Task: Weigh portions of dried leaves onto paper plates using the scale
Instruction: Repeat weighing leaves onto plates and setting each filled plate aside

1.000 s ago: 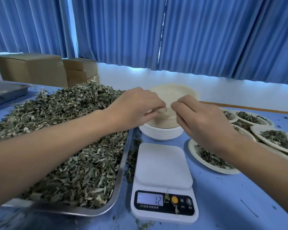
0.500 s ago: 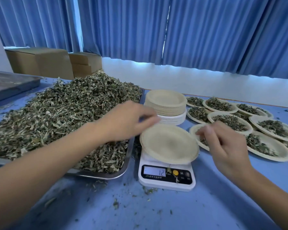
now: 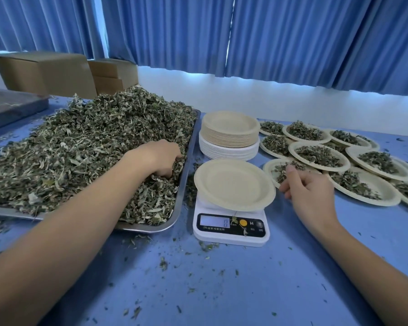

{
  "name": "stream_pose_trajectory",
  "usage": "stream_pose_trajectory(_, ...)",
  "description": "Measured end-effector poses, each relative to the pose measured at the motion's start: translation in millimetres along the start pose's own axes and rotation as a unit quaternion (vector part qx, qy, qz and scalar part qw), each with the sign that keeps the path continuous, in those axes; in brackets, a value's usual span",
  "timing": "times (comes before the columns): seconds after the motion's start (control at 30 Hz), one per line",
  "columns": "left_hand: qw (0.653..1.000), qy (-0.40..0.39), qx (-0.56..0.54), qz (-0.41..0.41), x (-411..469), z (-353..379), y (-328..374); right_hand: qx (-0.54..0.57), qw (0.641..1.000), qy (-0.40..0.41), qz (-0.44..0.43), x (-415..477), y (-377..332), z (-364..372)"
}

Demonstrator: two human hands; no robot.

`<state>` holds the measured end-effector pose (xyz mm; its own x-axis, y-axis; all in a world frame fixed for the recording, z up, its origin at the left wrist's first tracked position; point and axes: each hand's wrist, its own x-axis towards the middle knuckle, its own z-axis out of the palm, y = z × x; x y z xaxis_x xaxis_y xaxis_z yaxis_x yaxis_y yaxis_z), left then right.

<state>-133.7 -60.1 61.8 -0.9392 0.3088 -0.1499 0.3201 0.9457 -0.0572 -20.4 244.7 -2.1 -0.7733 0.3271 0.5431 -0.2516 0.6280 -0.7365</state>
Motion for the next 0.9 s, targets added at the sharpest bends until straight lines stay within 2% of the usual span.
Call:
stream_pose_trajectory(0.13,0.998,0.051,-0.026,-0.029,-3.8,-8.0,-3.9,-0.028,0.999,-0.023,0.041,4.9,6.3,-3.3)
stream_pose_trajectory(0.27,0.994,0.09,-0.048,-0.028,-3.4,-21.7,-9.3,-0.076,0.982,-0.134,0.109,6.5,10.5,-7.9)
stream_pose_trajectory(0.33,0.994,0.084,-0.065,-0.028,-2.8,-27.6,-10.2,-0.096,0.976,-0.161,0.109,6.1,12.1,-7.8)
stream_pose_trajectory(0.57,0.984,0.124,-0.121,-0.033,-5.9,-36.2,-11.2,-0.121,0.972,-0.171,0.107,6.9,8.8,-7.9)
stream_pose_trajectory(0.73,0.983,0.116,-0.133,-0.056,-8.8,-41.0,-18.0,-0.119,0.97,-0.182,0.107,7.4,6.4,-9.2)
stream_pose_trajectory(0.9,0.975,0.154,-0.15,-0.065,-4.3,-40.2,-15.8,-0.125,0.969,-0.187,0.102,6.7,5.3,-9.8)
